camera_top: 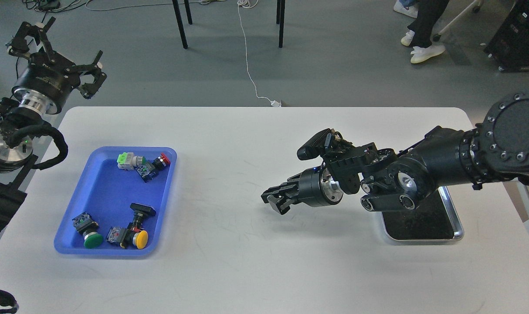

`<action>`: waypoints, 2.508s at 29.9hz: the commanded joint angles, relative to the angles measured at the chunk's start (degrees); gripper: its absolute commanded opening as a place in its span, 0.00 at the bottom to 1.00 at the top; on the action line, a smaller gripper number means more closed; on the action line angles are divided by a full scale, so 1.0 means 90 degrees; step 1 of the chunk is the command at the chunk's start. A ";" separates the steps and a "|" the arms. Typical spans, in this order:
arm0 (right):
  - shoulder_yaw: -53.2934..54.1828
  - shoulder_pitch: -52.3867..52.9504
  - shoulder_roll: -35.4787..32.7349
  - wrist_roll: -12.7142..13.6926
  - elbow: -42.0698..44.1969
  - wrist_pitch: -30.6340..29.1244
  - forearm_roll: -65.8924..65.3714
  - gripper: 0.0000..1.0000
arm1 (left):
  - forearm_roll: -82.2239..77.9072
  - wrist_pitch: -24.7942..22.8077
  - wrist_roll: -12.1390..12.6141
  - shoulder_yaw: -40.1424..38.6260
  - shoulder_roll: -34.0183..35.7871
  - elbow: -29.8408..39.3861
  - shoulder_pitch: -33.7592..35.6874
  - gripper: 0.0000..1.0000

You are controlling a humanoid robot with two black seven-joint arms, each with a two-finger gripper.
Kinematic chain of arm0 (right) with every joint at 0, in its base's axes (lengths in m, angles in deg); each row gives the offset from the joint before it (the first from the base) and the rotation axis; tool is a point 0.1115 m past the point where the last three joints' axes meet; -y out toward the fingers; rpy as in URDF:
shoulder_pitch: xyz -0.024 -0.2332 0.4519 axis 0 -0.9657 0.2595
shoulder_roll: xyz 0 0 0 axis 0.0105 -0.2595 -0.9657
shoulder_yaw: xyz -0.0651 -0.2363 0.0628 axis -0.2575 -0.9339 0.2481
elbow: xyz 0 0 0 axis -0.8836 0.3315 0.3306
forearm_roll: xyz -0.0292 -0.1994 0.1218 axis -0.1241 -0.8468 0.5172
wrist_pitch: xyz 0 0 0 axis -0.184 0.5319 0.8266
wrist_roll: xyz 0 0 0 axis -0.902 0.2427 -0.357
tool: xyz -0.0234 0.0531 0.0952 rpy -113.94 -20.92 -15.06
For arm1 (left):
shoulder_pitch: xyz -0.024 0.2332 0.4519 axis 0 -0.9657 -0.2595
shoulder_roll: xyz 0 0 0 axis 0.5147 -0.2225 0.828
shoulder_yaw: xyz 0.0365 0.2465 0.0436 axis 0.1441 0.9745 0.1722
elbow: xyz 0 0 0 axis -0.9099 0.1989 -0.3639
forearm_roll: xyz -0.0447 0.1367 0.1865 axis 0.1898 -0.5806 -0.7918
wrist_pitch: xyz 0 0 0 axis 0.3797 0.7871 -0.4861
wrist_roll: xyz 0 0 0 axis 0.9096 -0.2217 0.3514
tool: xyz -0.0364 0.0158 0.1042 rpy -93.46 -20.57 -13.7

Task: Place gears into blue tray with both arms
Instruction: 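Carry the black piece with the right gripper toward the table center, then open the right gripper to drop the piece and lift away, then reach the left gripper toward the black piece on the table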

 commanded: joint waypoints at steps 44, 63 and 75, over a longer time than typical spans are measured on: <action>0.5994 -0.1425 -0.3040 0.0008 0.0532 -0.0826 0.0216 0.96 | -0.0837 0.0027 0.0069 0.1654 0.0373 0.0273 0.1198 0.98; 0.8800 -0.5166 -0.5297 0.0067 -0.0045 -0.2749 0.4286 0.97 | -0.8688 0.0144 0.0039 0.2456 -0.1550 0.1426 0.1561 0.85; 0.9083 -0.6300 -0.5552 -0.0197 -0.0200 -0.3405 0.5158 0.97 | -1.1813 0.1872 0.0030 0.5307 -0.2703 0.0772 0.1639 0.84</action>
